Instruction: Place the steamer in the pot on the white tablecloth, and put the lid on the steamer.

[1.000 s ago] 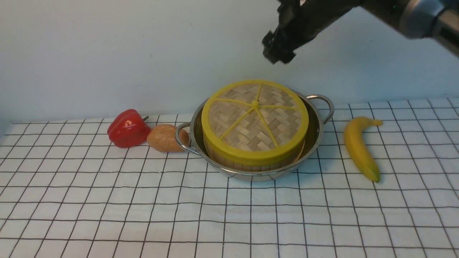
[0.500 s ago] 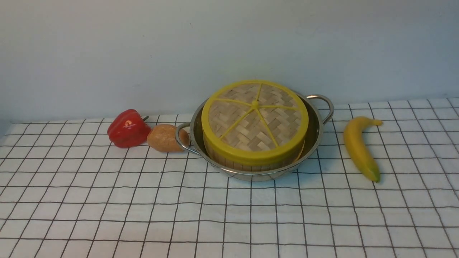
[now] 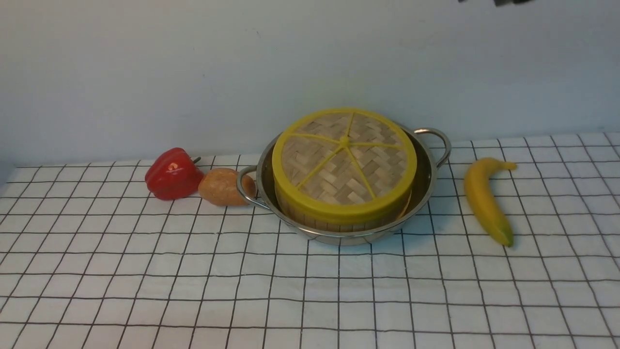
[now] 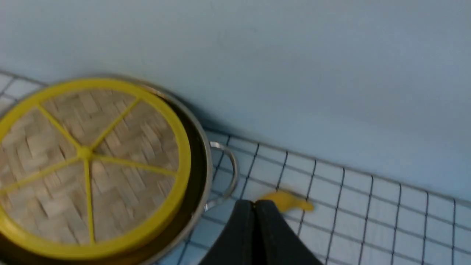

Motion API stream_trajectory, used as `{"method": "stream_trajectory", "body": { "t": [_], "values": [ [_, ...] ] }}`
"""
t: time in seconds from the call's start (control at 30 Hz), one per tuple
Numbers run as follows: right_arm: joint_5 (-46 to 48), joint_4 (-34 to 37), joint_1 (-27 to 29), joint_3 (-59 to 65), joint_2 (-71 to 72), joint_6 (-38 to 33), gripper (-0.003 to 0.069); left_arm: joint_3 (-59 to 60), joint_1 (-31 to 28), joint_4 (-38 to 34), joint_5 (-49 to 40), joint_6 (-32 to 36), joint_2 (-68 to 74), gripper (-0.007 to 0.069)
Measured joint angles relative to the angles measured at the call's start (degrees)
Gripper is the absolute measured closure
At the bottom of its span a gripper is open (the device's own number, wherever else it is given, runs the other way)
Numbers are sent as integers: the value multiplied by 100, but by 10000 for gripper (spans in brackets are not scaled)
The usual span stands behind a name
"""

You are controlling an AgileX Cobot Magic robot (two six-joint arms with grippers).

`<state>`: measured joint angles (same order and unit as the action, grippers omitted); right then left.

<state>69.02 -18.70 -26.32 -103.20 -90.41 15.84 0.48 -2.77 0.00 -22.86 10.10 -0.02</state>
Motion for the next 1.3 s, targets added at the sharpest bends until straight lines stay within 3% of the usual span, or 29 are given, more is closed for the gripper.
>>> {"method": "stream_trajectory", "body": {
  "t": [0.1,0.2,0.27,0.33,0.4,0.47,0.73,1.0,1.3],
  "values": [
    [-348,-91,6,1134,810,18,655,0,0,0,0,0,0,382],
    [-1449,-112,269,3330,2597,417,644,0,0,0,0,0,0,382],
    [-1732,-112,421,3885,3014,594,639,0,0,0,0,0,0,382],
    [-2463,-148,904,5242,4000,1022,627,0,0,0,0,0,0,382],
    [-2800,-215,1182,5719,4464,1200,622,0,0,0,0,0,0,382],
    [-3742,-320,1818,6820,5381,1488,610,0,0,0,0,0,0,382],
    [-5630,-403,3285,9245,7523,1672,573,0,0,0,0,0,0,382],
    [-5803,-436,3499,10342,8675,1672,541,0,0,0,0,0,0,382],
    [-4907,-137,3334,10368,9011,1693,510,0,0,0,-6,0,0,382]
  ]
}}
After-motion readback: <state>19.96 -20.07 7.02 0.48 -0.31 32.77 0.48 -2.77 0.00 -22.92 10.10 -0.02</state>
